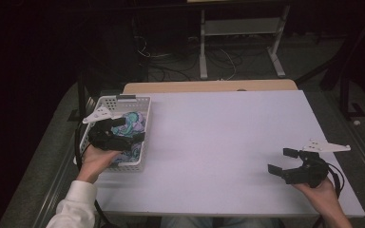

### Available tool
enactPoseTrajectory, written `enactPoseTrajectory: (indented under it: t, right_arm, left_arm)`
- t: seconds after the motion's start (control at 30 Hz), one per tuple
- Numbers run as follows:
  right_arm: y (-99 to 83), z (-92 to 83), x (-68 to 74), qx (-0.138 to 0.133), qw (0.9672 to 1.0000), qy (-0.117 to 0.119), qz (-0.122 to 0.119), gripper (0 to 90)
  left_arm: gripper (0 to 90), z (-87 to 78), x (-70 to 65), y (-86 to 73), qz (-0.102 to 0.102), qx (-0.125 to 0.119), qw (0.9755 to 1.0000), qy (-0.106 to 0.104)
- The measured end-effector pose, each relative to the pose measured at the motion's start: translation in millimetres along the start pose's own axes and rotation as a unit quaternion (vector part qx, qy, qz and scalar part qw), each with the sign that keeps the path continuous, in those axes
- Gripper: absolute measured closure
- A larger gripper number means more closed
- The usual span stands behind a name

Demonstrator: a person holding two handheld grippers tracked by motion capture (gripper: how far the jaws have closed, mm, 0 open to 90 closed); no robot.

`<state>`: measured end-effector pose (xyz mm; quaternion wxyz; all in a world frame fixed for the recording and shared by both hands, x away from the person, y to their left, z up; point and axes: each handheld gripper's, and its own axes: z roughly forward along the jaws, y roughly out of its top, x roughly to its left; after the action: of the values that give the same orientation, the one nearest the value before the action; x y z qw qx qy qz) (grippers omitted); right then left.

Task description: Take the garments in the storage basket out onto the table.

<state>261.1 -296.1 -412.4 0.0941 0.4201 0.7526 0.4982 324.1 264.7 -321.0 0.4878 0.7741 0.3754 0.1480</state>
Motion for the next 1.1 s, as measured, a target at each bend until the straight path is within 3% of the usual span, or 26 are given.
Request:
enactPoseTrajectory:
  t: [0.5,0.8,1.1]
  right_arm:
    - [-0.9,2.1,-1.1,0.007,1.0,0.001,0.001,0.0]
    - [-1.5,3.5,-0.7,0.013,0.9999,0.001,0.002,0.0]
    - [-1.3,2.0,-1.2,0.008,1.0,0.0,0.003,0.0]
  left_arm:
    - [0.0,5.0,21.5,0.2,-0.027,0.011,0.9994,0.018]
    - [0.0,14.2,32.1,-1.1,-0.042,0.04,0.9977,0.034]
    - [0.0,23.8,37.1,-2.1,-0.039,0.066,0.9963,0.04]
